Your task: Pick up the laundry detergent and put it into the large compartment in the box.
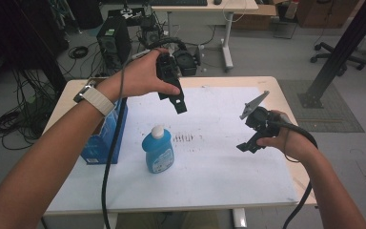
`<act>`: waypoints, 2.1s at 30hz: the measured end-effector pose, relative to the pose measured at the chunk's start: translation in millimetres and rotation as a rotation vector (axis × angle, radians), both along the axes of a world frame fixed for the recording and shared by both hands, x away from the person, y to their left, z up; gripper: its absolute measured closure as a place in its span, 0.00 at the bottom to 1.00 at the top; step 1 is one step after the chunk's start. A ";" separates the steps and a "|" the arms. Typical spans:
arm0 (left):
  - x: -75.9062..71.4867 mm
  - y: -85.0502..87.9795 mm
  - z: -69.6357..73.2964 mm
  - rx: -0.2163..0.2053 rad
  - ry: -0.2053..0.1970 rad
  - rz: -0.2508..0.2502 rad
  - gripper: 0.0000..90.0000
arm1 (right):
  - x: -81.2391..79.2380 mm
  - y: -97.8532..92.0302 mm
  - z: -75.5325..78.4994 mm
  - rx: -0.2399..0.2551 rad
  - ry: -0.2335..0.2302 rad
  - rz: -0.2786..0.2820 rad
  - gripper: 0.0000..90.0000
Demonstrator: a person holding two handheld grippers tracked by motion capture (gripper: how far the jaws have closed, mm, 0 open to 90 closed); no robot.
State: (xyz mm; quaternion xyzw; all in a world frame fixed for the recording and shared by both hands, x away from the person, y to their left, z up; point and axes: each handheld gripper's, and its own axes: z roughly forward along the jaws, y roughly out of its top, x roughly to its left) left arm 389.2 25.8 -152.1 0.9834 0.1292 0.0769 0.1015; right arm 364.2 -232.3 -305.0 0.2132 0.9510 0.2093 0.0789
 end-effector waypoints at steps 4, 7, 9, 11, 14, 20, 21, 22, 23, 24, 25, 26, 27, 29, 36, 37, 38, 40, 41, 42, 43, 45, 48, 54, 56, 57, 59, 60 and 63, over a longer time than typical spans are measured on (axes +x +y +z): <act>0.0 0.2 -0.2 0.007 0.000 0.006 0.07 | -0.4 -0.9 0.0 0.001 0.000 -0.003 0.09; 0.5 -0.5 0.5 0.008 -0.006 0.023 0.07 | -1.0 -1.7 0.6 0.002 -0.002 -0.005 0.09; 0.4 -1.2 0.2 0.002 -0.014 0.044 0.08 | -0.9 -1.9 0.6 0.000 -0.002 -0.004 0.09; 0.7 -1.2 0.4 0.005 -0.015 0.047 0.09 | -0.8 -2.1 0.6 0.002 -0.002 -0.003 0.09; 0.3 -1.7 0.8 0.002 -0.015 0.072 0.09 | -0.5 -2.3 0.7 0.000 -0.004 -0.001 0.09; -1.2 -1.6 2.0 0.007 -0.014 0.090 0.10 | -0.5 -2.0 1.0 0.002 -0.006 -0.001 0.09; -1.4 -1.6 2.1 0.011 -0.013 0.093 0.10 | -0.7 -1.6 1.1 0.002 -0.005 0.000 0.09; -2.2 -1.5 2.4 0.017 -0.012 0.105 0.10 | -0.8 -1.3 1.1 0.002 -0.006 0.001 0.09; -2.7 -1.2 2.9 0.021 -0.012 0.110 0.10 | -0.9 -1.1 1.3 0.000 -0.006 0.000 0.09; -2.7 -1.2 2.9 0.021 -0.012 0.110 0.09 | -1.0 -0.9 1.4 -0.001 -0.007 0.002 0.09; -3.2 -0.6 3.9 0.015 -0.016 0.120 0.09 | -1.1 -0.8 1.4 -0.001 -0.008 0.000 0.09; -3.6 0.0 4.4 0.010 -0.015 0.131 0.09 | -1.3 -0.6 1.5 -0.003 -0.008 0.000 0.09; -3.6 0.7 5.0 0.009 -0.020 0.138 0.09 | -1.5 -0.6 1.6 -0.002 -0.008 -0.001 0.09; -3.6 2.1 5.7 0.010 -0.026 0.154 0.08 | -1.8 -0.6 1.9 -0.002 -0.008 -0.001 0.09; -4.1 7.0 7.5 0.011 -0.018 0.203 0.09 | -2.0 0.4 2.8 -0.002 -0.013 0.002 0.09; -4.1 7.0 7.5 0.011 -0.018 0.203 0.09 | -2.0 0.4 2.8 -0.002 -0.013 0.002 0.09; -4.4 8.8 9.4 -0.002 -0.021 0.220 0.09 | -2.0 1.0 3.1 -0.002 -0.014 0.003 0.09; -5.2 10.1 10.3 -0.004 -0.020 0.229 0.09 | -1.9 1.5 3.4 -0.001 -0.016 0.005 0.09; -5.7 10.9 10.5 -0.002 -0.019 0.231 0.09 | -2.0 1.7 3.6 0.000 -0.016 0.003 0.09; -6.4 11.5 10.2 0.001 -0.018 0.237 0.09 | -2.0 1.9 3.7 0.001 -0.018 0.004 0.09; -7.1 12.1 10.1 0.007 -0.018 0.241 0.09 | -2.1 2.2 3.8 0.002 -0.018 0.001 0.09; -7.8 13.8 9.8 0.010 -0.012 0.255 0.09 | -2.2 2.6 4.1 0.000 -0.018 0.003 0.09; -8.3 16.7 9.3 0.001 0.000 0.265 0.09 | -2.4 2.5 4.8 -0.002 -0.021 0.002 0.09; -10.9 21.0 7.2 -0.003 0.018 0.276 0.09 | -3.8 2.2 5.3 -0.001 -0.024 0.002 0.09; -11.9 21.9 6.3 0.000 0.020 0.281 0.09 | -3.7 2.4 5.2 -0.005 -0.024 0.003 0.09; -12.3 22.3 5.5 0.003 0.029 0.281 0.09 | -3.6 2.6 5.2 -0.004 -0.024 0.005 0.09; -12.7 22.6 4.8 0.004 0.033 0.284 0.09 | -3.8 3.0 5.7 -0.002 -0.024 0.004 0.09; -13.6 23.1 3.2 0.007 0.037 0.293 0.09 | -3.8 3.4 5.9 -0.001 -0.026 0.005 0.09; -15.0 24.3 0.9 0.004 0.043 0.296 0.09 | -4.0 3.9 5.6 -0.001 -0.024 0.003 0.09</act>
